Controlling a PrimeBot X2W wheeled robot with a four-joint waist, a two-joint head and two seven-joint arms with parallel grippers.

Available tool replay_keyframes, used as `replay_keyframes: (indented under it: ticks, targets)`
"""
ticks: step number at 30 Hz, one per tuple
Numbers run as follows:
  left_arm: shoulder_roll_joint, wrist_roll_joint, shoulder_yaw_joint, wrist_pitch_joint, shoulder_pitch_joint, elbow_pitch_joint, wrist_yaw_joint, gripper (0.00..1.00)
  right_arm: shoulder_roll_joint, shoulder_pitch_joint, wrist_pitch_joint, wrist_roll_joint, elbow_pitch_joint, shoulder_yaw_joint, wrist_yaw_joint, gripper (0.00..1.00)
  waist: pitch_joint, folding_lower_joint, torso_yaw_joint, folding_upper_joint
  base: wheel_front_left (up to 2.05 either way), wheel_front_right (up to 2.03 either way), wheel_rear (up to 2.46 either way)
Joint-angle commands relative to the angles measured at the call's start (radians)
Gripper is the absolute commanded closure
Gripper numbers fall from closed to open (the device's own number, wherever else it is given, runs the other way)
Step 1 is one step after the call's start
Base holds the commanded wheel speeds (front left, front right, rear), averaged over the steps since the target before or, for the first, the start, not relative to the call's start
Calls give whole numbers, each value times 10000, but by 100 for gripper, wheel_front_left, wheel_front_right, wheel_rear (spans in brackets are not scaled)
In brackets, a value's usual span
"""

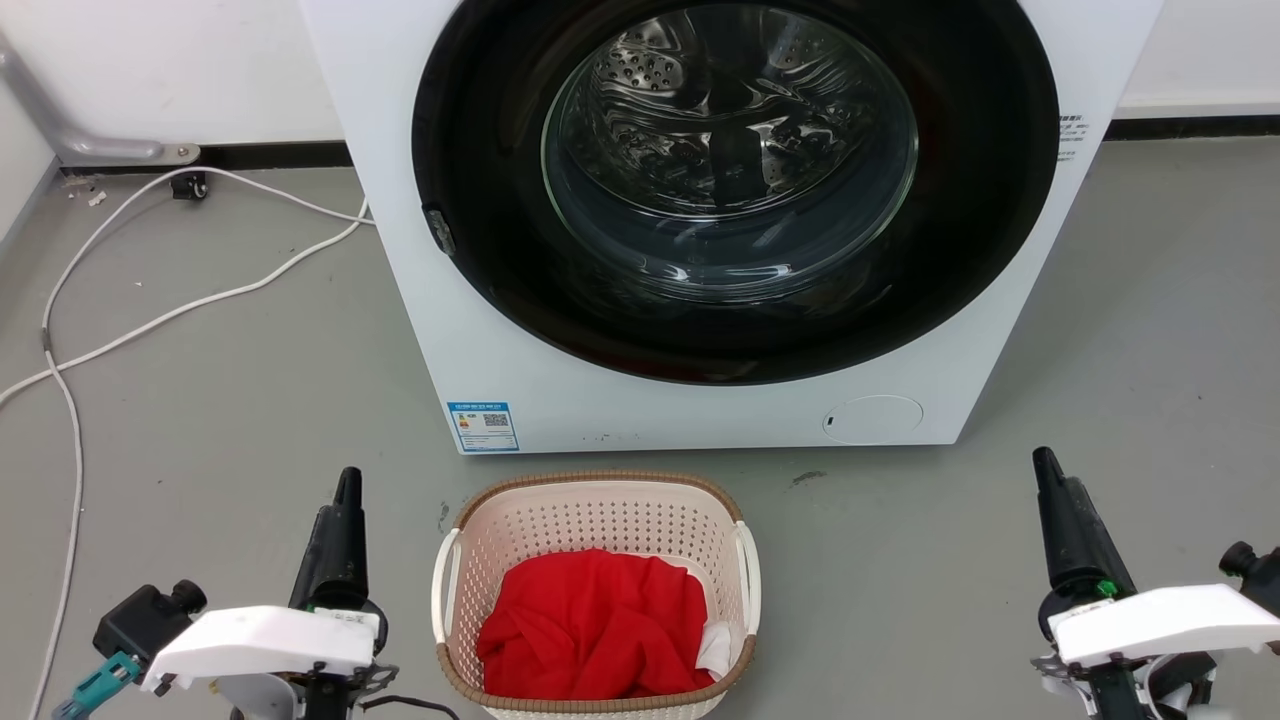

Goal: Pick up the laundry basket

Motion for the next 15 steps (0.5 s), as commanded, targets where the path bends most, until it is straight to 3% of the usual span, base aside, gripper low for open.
replay_keyframes:
  ticks: [1, 15]
  targets:
    - [47, 273, -25, -74, -59, -209, 39, 0, -25, -68, -88, -312, -215, 43, 2, 0, 0, 0, 1, 0, 0, 0, 0]
    - [56, 2454, -226, -553, 47, -546, 234, 0, -27, 106, -561, -2856, -586, 416, 3, 0, 13, 0, 11, 0, 0, 0, 0]
